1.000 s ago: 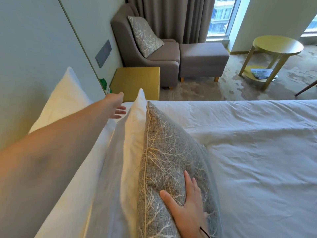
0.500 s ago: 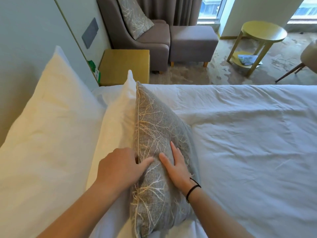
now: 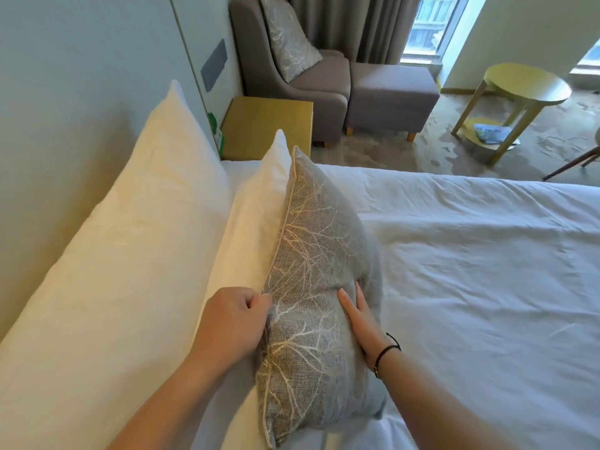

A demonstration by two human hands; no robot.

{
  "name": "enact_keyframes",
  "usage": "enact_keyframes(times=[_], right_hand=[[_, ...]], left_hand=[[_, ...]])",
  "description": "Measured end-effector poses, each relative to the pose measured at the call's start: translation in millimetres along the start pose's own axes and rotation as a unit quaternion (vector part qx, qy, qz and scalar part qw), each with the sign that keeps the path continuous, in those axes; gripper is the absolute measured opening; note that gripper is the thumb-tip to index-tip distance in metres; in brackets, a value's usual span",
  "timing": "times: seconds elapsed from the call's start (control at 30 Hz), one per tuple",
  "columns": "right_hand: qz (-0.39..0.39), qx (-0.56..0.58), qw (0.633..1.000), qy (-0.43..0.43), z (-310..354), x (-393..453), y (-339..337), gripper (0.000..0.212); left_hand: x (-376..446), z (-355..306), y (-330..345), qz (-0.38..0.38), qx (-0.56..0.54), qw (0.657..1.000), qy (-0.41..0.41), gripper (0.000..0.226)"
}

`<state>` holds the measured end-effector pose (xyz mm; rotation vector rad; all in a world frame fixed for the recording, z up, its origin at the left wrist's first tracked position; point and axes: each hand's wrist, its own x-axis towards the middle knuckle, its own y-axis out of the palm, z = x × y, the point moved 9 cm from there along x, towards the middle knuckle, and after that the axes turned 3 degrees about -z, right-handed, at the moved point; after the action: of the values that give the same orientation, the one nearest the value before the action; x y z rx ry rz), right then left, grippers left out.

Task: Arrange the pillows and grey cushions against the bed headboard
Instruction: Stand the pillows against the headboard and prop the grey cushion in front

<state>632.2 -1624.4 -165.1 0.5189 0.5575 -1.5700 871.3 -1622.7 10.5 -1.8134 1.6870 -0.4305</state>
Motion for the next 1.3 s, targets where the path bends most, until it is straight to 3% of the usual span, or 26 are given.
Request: enact_keyframes(times=[0.13, 0.2, 0.37, 0.53, 0.6, 0.67, 0.8, 0.9, 1.03, 1.17, 1.23, 1.3], right_hand=[[0.082, 0.078, 0.993, -0.022, 30, -2, 60, 0.092], [0.096, 0.086, 0.991, -0.026, 38, 1, 71, 0.089], [0.042, 0.023, 0.998, 0.039, 6, 1, 40, 0.104], [0.012, 0.015, 0.999, 0.051, 16, -6, 28, 0.097], [-0.020, 0.014, 0.999, 0.028, 27, -17, 24, 0.081], [-0.045, -0.010, 0.999, -0.008, 39, -35, 26, 0.075], [-0.058, -0.087, 0.990, -0.099, 67, -91, 49, 0.100], [-0.076, -0.199, 0.966, -0.148, 70, -129, 64, 0.108], [-0.068, -0.254, 0.949, -0.175, 60, -161, 79, 0.113], [-0.070, -0.280, 0.941, -0.178, 57, -174, 82, 0.117], [-0.068, -0.298, 0.935, -0.181, 58, -177, 82, 0.118], [-0.070, -0.322, 0.927, -0.180, 58, -179, 83, 0.116]], left_hand=[[-1, -15, -66, -0.080, -0.016, 0.995, 0.051, 0.054], [5, -19, -77, -0.081, 0.002, 0.994, 0.070, 0.054], [3, -25, -6, 0.013, 0.108, 0.992, 0.070, 0.049], [-28, -20, -10, -0.070, 0.160, 0.979, 0.100, 0.041], [-52, 6, -26, -0.079, 0.192, 0.976, 0.072, 0.036], [-84, 44, -34, -0.064, 0.226, 0.972, 0.024, 0.052], [-153, 101, -39, -0.037, 0.161, 0.980, -0.108, 0.082], [-186, 112, -45, -0.044, 0.162, 0.976, -0.137, 0.091], [-211, 115, -47, -0.011, 0.218, 0.967, -0.133, 0.099], [-230, 124, -43, -0.002, 0.123, 0.983, -0.138, 0.070], [-238, 123, -47, -0.018, 0.138, 0.983, -0.122, 0.039], [-244, 120, -50, -0.022, 0.188, 0.977, -0.103, 0.026]])
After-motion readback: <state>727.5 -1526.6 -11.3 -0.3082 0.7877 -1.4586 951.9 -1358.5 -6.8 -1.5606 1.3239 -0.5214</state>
